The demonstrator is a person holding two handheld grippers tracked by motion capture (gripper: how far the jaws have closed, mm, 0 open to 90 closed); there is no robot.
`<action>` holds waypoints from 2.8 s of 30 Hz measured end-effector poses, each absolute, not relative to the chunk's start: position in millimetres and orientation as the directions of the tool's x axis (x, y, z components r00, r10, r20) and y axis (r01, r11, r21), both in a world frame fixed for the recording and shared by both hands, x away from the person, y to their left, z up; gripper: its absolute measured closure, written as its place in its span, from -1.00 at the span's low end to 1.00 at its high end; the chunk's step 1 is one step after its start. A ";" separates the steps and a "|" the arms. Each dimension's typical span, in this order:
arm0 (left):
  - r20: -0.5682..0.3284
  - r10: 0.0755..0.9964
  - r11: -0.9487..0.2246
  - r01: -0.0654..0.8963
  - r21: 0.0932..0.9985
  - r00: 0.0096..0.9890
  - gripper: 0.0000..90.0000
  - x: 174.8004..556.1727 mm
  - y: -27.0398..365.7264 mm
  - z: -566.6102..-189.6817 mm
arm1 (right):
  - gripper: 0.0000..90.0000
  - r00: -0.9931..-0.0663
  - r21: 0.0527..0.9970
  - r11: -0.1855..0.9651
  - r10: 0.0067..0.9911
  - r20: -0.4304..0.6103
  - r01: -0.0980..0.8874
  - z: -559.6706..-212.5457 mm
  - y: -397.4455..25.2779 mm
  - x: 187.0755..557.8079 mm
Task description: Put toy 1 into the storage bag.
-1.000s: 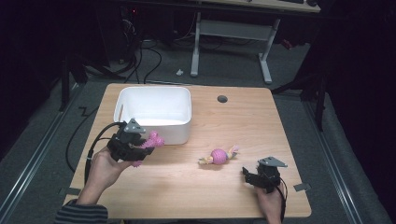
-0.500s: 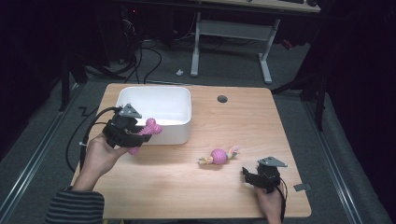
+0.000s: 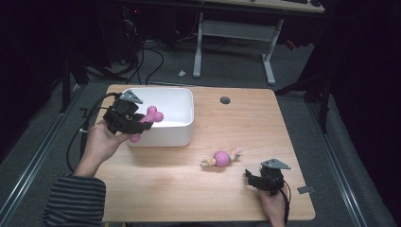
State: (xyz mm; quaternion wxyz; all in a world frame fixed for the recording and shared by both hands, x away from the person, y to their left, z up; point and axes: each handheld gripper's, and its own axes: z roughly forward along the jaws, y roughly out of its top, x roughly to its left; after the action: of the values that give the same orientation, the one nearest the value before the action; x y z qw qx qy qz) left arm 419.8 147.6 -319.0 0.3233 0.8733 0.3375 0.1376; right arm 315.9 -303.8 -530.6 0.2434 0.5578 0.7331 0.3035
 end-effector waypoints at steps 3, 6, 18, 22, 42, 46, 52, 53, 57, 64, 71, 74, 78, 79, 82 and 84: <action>0.026 0.680 -0.564 0.500 0.657 0.733 0.30 424.3 146.5 -317.7 | -0.45 -0.260 0.717 0.194 0.965 -0.019 0.670 -530.6 -303.8 315.9; 0.034 0.682 -0.562 0.494 0.663 0.731 0.31 428.1 145.4 -317.8 | -0.45 -0.262 0.718 0.197 0.965 -0.021 0.668 -530.7 -304.0 316.0; 0.036 0.704 -0.553 0.516 0.654 0.709 0.31 450.6 139.4 -317.8 | -0.45 -0.264 0.718 0.198 0.964 -0.021 0.668 -530.7 -303.8 315.9; 0.049 0.707 -0.556 0.512 0.654 0.705 0.31 457.5 136.7 -318.5 | -0.46 -0.265 0.717 0.200 0.964 -0.021 0.668 -530.7 -303.7 315.9; 0.088 0.715 -0.578 0.516 0.632 0.693 0.30 487.5 127.2 -335.1 | -0.45 -0.266 0.717 0.200 0.964 -0.021 0.668 -530.7 -303.6 315.8; 0.085 0.718 -0.578 0.524 0.626 0.691 0.30 491.5 124.6 -339.8 | -0.45 -0.265 0.717 0.199 0.964 -0.020 0.668 -530.6 -303.5 315.7; 0.090 0.723 -0.579 0.530 0.620 0.685 0.30 499.0 120.2 -347.9 | -0.45 -0.266 0.717 0.199 0.964 -0.020 0.668 -530.7 -303.4 315.7; 0.092 0.723 -0.581 0.530 0.617 0.685 0.30 499.9 119.5 -349.3 | -0.45 -0.265 0.717 0.198 0.964 -0.019 0.668 -530.7 -303.3 315.7; 0.097 0.721 -0.591 0.536 0.603 0.686 0.30 503.9 116.4 -355.2 | -0.45 -0.265 0.717 0.198 0.964 -0.019 0.668 -530.7 -303.3 315.7; 0.105 0.717 -0.605 0.541 0.584 0.689 0.29 507.5 111.5 -361.5 | -0.46 -0.267 0.717 0.200 0.963 -0.020 0.668 -530.7 -303.3 315.6; 0.096 0.714 -0.613 0.552 0.566 0.694 0.28 510.7 108.5 -367.4 | -0.46 -0.268 0.717 0.201 0.963 -0.020 0.668 -530.7 -303.2 315.6; 0.096 0.713 -0.617 0.556 0.556 0.695 0.28 512.0 107.7 -371.1 | -0.46 -0.268 0.717 0.201 0.963 -0.020 0.668 -530.7 -303.2 315.6; 0.085 0.716 -0.619 0.575 0.535 0.693 0.26 513.4 108.0 -377.3 | -0.46 -0.269 0.717 0.202 0.963 -0.020 0.667 -530.7 -303.1 315.5; 0.083 0.716 -0.619 0.576 0.534 0.693 0.26 513.2 108.1 -377.6 | -0.46 -0.270 0.717 0.203 0.963 -0.021 0.667 -530.7 -303.2 315.6; 0.063 0.721 -0.603 0.581 0.547 0.690 0.21 511.8 110.4 -375.7 | -0.46 -0.270 0.717 0.203 0.963 -0.021 0.667 -530.7 -303.1 315.5; 0.063 0.723 -0.603 0.583 0.544 0.688 0.12 510.8 111.2 -374.6 | -0.47 -0.272 0.716 0.205 0.962 -0.022 0.667 -530.7 -303.1 315.6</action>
State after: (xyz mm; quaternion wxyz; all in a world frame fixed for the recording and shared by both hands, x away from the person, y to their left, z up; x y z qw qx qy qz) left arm 510.8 111.2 -374.6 0.2494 0.8842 0.3694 0.1400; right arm 315.6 -303.1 -530.7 0.2427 0.5525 0.7371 0.3040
